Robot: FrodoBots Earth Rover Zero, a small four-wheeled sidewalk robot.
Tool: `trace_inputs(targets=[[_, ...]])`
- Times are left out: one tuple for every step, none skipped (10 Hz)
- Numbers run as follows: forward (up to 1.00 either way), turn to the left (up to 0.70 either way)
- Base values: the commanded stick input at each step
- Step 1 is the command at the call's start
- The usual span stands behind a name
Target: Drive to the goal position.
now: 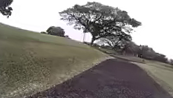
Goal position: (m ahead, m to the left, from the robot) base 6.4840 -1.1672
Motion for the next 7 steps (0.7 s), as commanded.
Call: trace_inputs(targets=[[1.00, 0.00], [1.00, 0.00], [1.00, 0.00], [1.00, 0.00], [1.00, 0.00], [1.00, 0.00], [1.00, 0.00]])
